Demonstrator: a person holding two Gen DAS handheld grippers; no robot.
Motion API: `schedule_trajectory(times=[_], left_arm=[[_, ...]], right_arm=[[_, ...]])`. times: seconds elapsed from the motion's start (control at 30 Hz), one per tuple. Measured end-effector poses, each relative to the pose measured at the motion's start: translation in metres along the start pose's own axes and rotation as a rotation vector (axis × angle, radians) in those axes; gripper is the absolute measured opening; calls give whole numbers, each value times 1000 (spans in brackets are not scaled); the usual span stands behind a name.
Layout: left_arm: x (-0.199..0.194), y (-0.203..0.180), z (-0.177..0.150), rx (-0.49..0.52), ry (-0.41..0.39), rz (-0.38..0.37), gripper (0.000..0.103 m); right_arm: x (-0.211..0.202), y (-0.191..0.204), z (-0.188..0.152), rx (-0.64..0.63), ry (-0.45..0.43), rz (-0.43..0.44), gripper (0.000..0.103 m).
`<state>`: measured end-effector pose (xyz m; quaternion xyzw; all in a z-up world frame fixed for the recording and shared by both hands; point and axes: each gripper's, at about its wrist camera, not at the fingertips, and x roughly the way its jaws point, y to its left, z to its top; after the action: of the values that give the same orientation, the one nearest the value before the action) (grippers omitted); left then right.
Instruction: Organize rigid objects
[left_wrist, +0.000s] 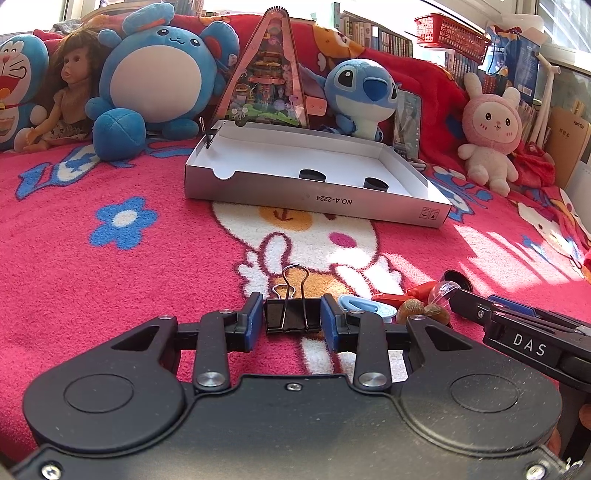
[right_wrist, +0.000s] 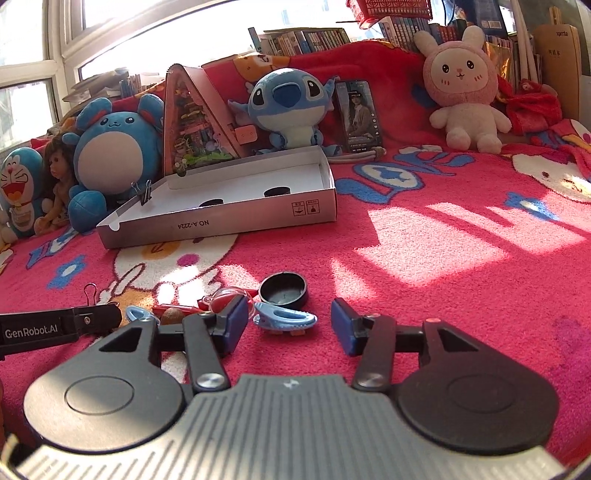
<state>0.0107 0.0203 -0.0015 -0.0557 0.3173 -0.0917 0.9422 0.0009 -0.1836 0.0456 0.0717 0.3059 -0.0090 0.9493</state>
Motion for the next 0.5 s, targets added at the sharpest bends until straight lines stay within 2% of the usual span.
schedule_trajectory(times=[0.4,0.47,0.5], left_arm=[[4,0,2,-6,4,0,31],[4,0,3,-6,4,1,31],[4,0,2,-7,4,0,31]], right_arm=[[0,4,-2,37,-10,-20,65],[0,5,-3,27,-9,-23,57],[-1,6,-3,25,-10,-28,49]])
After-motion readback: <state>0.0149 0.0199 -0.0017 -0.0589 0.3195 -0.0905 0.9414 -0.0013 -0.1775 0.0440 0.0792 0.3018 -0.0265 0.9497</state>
